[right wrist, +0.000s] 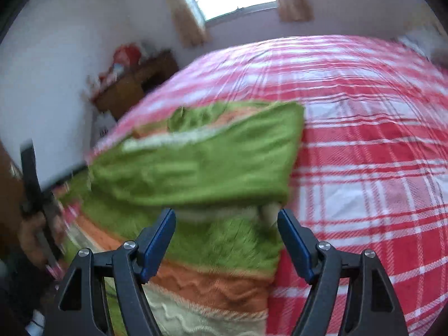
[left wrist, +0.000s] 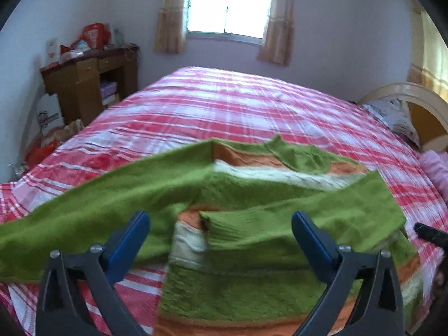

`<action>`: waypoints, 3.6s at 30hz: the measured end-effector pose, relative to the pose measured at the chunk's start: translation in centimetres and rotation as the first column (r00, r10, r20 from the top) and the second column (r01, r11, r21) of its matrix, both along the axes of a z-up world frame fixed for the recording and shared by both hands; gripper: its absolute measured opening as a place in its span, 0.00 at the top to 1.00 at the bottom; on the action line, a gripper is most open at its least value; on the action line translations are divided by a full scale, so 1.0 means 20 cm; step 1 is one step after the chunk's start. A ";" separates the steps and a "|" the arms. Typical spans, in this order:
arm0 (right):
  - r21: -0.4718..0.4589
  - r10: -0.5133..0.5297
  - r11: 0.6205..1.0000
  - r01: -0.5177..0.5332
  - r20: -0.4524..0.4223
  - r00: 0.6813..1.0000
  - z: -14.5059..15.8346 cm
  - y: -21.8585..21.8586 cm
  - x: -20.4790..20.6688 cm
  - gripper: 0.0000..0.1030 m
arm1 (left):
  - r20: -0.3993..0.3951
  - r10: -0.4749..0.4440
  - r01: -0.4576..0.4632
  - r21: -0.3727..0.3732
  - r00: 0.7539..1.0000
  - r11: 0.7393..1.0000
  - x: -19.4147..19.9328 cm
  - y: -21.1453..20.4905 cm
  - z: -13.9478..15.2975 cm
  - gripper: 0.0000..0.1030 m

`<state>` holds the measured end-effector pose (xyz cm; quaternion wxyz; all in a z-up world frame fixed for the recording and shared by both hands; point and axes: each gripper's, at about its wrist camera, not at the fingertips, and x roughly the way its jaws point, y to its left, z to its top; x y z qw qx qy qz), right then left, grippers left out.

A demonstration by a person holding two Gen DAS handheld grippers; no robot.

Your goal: Fold small clothes

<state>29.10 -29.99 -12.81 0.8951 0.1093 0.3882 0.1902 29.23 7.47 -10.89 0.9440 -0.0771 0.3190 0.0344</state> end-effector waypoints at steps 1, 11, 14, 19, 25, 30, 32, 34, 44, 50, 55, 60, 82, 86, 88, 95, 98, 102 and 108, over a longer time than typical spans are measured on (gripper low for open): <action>0.029 -0.028 0.999 0.029 -0.021 0.999 0.00 -0.04 0.04 0.28 | -0.014 0.010 -0.010 -0.009 1.000 1.000 0.02 0.03 -0.01 0.00; 0.216 -0.053 0.972 0.092 -0.179 0.982 -0.17 -0.14 0.41 0.89 | -0.131 0.002 -0.007 -0.040 0.991 0.999 0.07 -0.04 -0.12 0.00; 0.137 -0.123 0.982 0.128 -0.046 0.991 0.00 -0.20 0.32 0.91 | -0.148 -0.012 0.019 0.048 0.989 0.999 0.07 -0.12 -0.15 0.00; 0.025 -0.098 0.994 0.103 -0.157 0.983 -0.13 -0.17 0.43 0.91 | -0.213 -0.009 0.039 0.138 0.977 0.990 0.12 -0.20 -0.21 0.00; 0.006 -0.134 0.991 0.136 -0.149 0.980 -0.14 -0.19 0.38 0.77 | -0.188 -0.004 0.037 0.174 0.982 0.984 0.06 -0.18 -0.16 0.00; -0.129 -0.236 0.964 0.235 0.001 0.972 0.06 -0.15 0.24 0.45 | -0.142 0.022 0.020 0.282 0.990 0.959 0.05 -0.19 -0.11 0.00; -0.098 -0.178 0.979 0.180 0.026 0.984 0.15 -0.06 0.20 0.45 | -0.176 0.029 0.026 0.301 0.984 0.953 0.09 -0.18 -0.16 0.00; -0.082 -0.086 0.993 0.086 0.001 0.996 0.19 0.07 0.20 0.43 | -0.204 0.058 0.009 0.310 0.977 0.951 0.10 -0.16 -0.21 0.00; -0.242 0.189 0.945 -0.220 -0.145 0.971 -0.09 0.69 0.14 0.39 | -0.200 0.178 -0.129 0.233 0.964 0.964 0.07 0.00 -0.23 0.00; -0.210 0.213 0.952 -0.221 -0.060 0.975 0.05 0.82 0.14 0.39 | -0.204 0.171 -0.129 0.203 0.964 0.971 0.08 0.01 -0.24 0.00; -0.153 0.267 0.944 -0.292 -0.166 0.949 -0.12 1.01 0.23 0.37 | -0.171 0.198 -0.171 0.157 0.965 0.973 0.03 0.05 -0.22 0.00; -0.251 0.317 0.911 -0.329 -0.088 0.944 -0.10 1.09 0.07 0.37 | -0.151 0.237 -0.220 0.118 0.960 0.968 -0.03 0.10 -0.23 0.00; -0.335 0.433 0.851 -0.405 0.010 0.901 -0.20 1.27 0.02 0.19 | -0.181 0.400 -0.387 0.105 0.898 0.916 -0.52 0.59 -0.15 0.00; -0.343 0.433 0.849 -0.402 0.015 0.902 -0.19 1.28 0.01 0.18 | -0.176 0.438 -0.417 0.147 0.882 0.897 -0.59 0.70 -0.10 0.00; -0.345 0.433 0.849 -0.401 0.016 0.901 -0.20 1.28 0.01 0.18 | -0.178 0.470 -0.448 0.151 0.865 0.881 -0.63 0.79 -0.08 0.00; -0.346 0.432 0.850 -0.398 0.023 0.902 -0.20 1.28 0.00 0.18 | -0.219 0.585 -0.592 0.041 0.781 0.805 -0.75 1.14 -0.09 0.00; -0.346 0.432 0.849 -0.398 0.023 0.901 -0.20 1.28 0.00 0.18 | -0.244 0.615 -0.639 -0.026 0.750 0.769 -0.80 1.24 -0.12 0.01; -0.347 0.433 0.849 -0.399 0.023 0.901 -0.20 1.28 0.00 0.18 | -0.252 0.619 -0.655 -0.087 0.743 0.751 -0.80 1.30 -0.13 0.09; -0.348 0.433 0.849 -0.399 0.024 0.901 -0.20 1.28 0.00 0.18 | -0.289 0.605 -0.667 -0.233 0.742 0.708 -0.78 1.38 -0.18 0.14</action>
